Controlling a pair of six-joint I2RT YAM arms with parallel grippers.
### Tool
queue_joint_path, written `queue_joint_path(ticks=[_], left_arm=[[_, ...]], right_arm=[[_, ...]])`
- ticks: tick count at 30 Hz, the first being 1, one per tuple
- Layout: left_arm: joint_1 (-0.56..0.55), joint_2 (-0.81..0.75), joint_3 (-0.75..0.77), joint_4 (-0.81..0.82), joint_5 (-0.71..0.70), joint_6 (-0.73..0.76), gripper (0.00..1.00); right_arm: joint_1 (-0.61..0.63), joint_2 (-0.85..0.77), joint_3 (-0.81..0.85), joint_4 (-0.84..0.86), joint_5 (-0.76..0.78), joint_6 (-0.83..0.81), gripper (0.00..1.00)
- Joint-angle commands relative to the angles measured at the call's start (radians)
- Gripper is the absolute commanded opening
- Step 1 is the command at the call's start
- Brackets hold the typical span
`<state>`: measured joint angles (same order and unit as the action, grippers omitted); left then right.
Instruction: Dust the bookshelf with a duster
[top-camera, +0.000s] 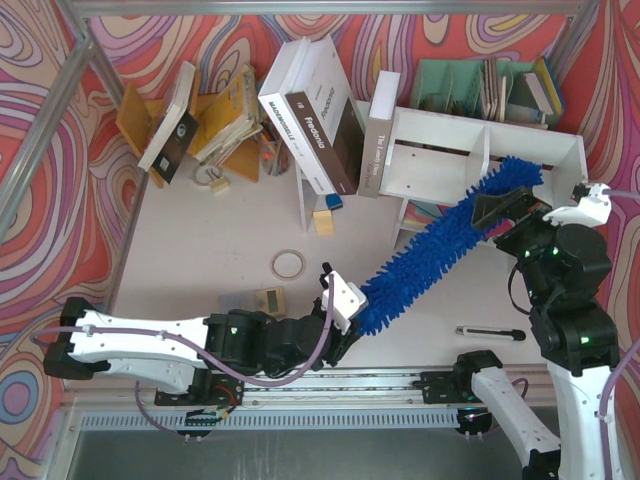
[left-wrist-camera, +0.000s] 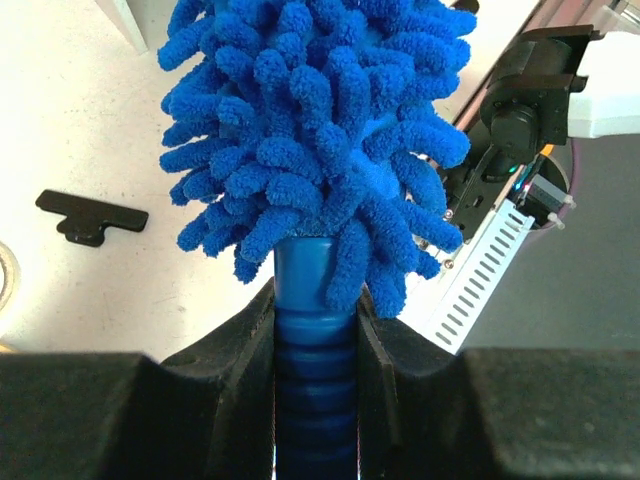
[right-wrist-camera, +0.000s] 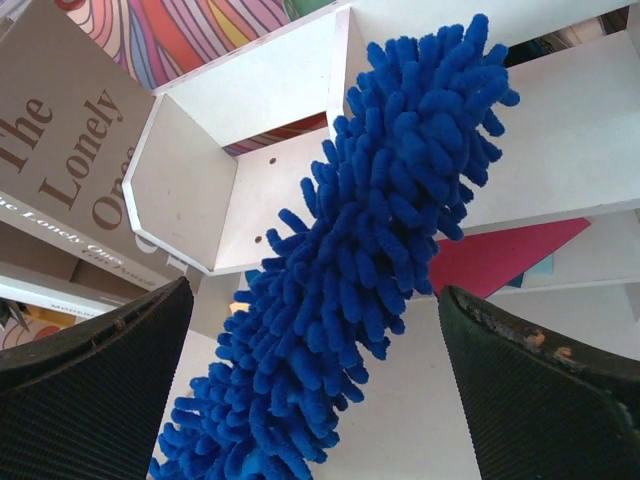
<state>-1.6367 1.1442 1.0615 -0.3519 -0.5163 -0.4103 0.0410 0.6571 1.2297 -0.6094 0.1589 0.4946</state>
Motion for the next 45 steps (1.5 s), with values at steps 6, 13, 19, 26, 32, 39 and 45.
queue_joint_path(ticks=[6, 13, 19, 26, 32, 39, 45], left_arm=[[0.008, 0.033, -0.085, 0.087, 0.018, -0.041, 0.0], [0.011, 0.116, -0.079, 0.116, 0.072, -0.041, 0.0], [0.018, 0.221, 0.006, 0.121, 0.131, 0.011, 0.0], [0.04, 0.328, 0.125, 0.16, 0.172, 0.074, 0.0], [0.057, 0.316, 0.126, 0.173, 0.136, 0.074, 0.0], [0.063, 0.172, 0.011, 0.104, 0.072, 0.009, 0.0], [0.063, -0.002, -0.081, -0.018, 0.034, -0.054, 0.0]], right_arm=[[0.002, -0.008, -0.014, 0.002, -0.006, -0.003, 0.99], [0.001, -0.009, -0.016, 0.002, -0.01, 0.003, 0.99], [0.002, -0.013, -0.018, -0.002, -0.008, 0.004, 0.99], [0.002, -0.01, -0.017, -0.003, -0.01, 0.002, 0.99], [0.002, -0.008, -0.02, 0.002, -0.011, 0.002, 0.99], [0.002, -0.003, -0.036, 0.014, -0.021, 0.005, 0.99], [0.002, -0.004, -0.055, 0.022, -0.028, 0.017, 0.99]])
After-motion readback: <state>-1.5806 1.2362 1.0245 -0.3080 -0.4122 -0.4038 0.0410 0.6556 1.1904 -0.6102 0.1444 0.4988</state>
